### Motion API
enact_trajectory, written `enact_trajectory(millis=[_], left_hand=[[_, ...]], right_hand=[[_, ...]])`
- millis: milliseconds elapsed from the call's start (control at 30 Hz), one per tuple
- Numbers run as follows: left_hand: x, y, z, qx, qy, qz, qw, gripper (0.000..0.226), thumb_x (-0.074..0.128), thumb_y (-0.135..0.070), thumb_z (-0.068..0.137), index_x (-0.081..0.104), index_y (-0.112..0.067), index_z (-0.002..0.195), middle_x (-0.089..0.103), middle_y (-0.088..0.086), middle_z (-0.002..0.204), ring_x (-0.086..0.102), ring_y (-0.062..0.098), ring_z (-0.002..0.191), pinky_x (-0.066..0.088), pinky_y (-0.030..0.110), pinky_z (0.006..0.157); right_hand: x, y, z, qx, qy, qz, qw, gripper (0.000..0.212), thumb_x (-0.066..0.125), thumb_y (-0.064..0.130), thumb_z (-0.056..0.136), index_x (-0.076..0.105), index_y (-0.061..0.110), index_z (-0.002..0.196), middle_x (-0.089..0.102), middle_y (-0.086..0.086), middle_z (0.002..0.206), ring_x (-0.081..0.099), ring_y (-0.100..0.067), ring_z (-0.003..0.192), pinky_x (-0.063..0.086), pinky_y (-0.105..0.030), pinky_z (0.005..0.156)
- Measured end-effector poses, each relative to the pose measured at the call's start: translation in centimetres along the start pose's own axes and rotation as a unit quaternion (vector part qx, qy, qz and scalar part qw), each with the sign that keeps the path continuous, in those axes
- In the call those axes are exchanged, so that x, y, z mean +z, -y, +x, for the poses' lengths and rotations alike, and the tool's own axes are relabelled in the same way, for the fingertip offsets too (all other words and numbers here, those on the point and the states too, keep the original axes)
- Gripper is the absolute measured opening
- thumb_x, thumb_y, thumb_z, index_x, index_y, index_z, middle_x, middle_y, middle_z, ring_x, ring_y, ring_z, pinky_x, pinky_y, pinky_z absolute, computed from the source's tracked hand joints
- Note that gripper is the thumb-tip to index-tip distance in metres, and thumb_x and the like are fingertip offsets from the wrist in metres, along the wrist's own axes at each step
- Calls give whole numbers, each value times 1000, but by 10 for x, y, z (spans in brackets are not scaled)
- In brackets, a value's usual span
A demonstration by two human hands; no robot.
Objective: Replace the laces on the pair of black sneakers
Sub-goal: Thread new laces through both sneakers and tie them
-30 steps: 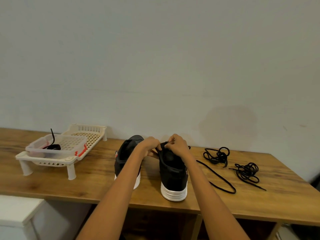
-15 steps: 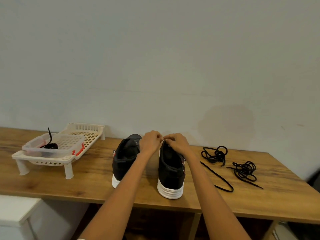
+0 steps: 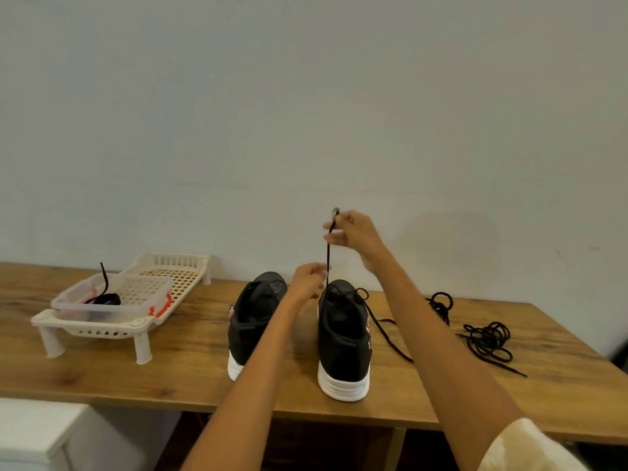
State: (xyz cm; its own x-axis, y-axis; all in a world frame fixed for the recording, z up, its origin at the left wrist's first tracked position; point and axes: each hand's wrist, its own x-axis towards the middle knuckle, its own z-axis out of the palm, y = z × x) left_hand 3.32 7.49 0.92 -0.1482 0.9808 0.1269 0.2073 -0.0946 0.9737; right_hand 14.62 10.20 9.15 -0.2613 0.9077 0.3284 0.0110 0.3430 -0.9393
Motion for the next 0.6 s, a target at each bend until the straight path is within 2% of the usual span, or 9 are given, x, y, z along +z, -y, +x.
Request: enact_trajectory(millis=[67, 100, 167, 267, 367, 433, 500, 567, 600], left_hand=[[2, 8, -4, 14, 61, 123, 990, 26, 50, -13, 97, 62, 3, 113, 58, 6, 89, 52, 13, 74, 41, 22, 63], [3, 13, -4, 26, 60, 146, 987, 26, 53, -15, 96, 64, 8, 106, 58, 4, 80, 51, 10, 67, 42, 23, 65], [2, 16, 0, 35, 13, 124, 992, 24, 57, -15, 94, 67, 6, 96, 60, 4, 71, 53, 10, 59, 48, 27, 67], [-1, 8, 2, 30, -96, 23, 995, 21, 58, -14, 93, 68, 3, 100, 66, 11, 80, 62, 21, 63, 56, 32, 69], [-4, -8, 1, 52, -158, -61, 984, 15, 62, -16, 91, 68, -2, 92, 68, 11, 80, 65, 19, 61, 59, 31, 66], [-2, -13, 0, 70, -168, -60, 982, 14, 63, -18, 90, 65, -7, 83, 68, 12, 79, 65, 18, 58, 59, 32, 64], [-2, -12, 0, 56, -174, -54, 982, 15, 62, -20, 91, 65, -7, 84, 69, 13, 83, 65, 19, 56, 59, 30, 59], [-7, -10, 1, 25, -170, -16, 985, 15, 58, -19, 93, 64, -6, 97, 70, 14, 93, 65, 19, 57, 58, 29, 57], [-10, -10, 1, 6, -165, 41, 985, 20, 56, -18, 94, 60, -5, 109, 68, 14, 101, 67, 22, 65, 58, 32, 61]], right_hand=[[-4, 34, 14, -34, 0, 75, 997, 14, 41, 11, 101, 50, 8, 91, 66, -14, 95, 66, -21, 72, 58, -27, 71], [-5, 50, 19, -50, -5, 94, 994, 15, 41, 10, 102, 50, 8, 90, 66, -13, 94, 66, -21, 74, 58, -28, 74], [-10, 71, 26, -72, -15, 96, 993, 15, 42, 10, 101, 50, 8, 89, 66, -11, 90, 66, -21, 74, 58, -28, 75], [-16, 67, 23, -46, -28, 17, 998, 14, 45, 10, 99, 52, 9, 87, 66, -10, 83, 65, -19, 68, 58, -28, 69], [-20, 31, 7, 30, -1, -138, 990, 16, 45, 11, 98, 52, 9, 84, 65, -11, 81, 62, -18, 64, 56, -28, 67], [-22, 3, -5, 64, 21, -219, 973, 16, 46, 12, 98, 54, 10, 85, 66, -9, 81, 61, -17, 64, 55, -28, 66], [-23, -21, -15, 83, 24, -239, 967, 13, 46, 14, 98, 54, 8, 90, 67, -7, 80, 61, -15, 64, 55, -26, 64], [-21, -38, -22, 83, 11, -234, 969, 12, 48, 15, 97, 56, 6, 96, 68, -6, 82, 62, -17, 66, 55, -30, 68], [-20, -44, -24, 78, 1, -229, 970, 13, 48, 16, 97, 57, 6, 98, 69, -7, 85, 62, -17, 67, 55, -32, 71]])
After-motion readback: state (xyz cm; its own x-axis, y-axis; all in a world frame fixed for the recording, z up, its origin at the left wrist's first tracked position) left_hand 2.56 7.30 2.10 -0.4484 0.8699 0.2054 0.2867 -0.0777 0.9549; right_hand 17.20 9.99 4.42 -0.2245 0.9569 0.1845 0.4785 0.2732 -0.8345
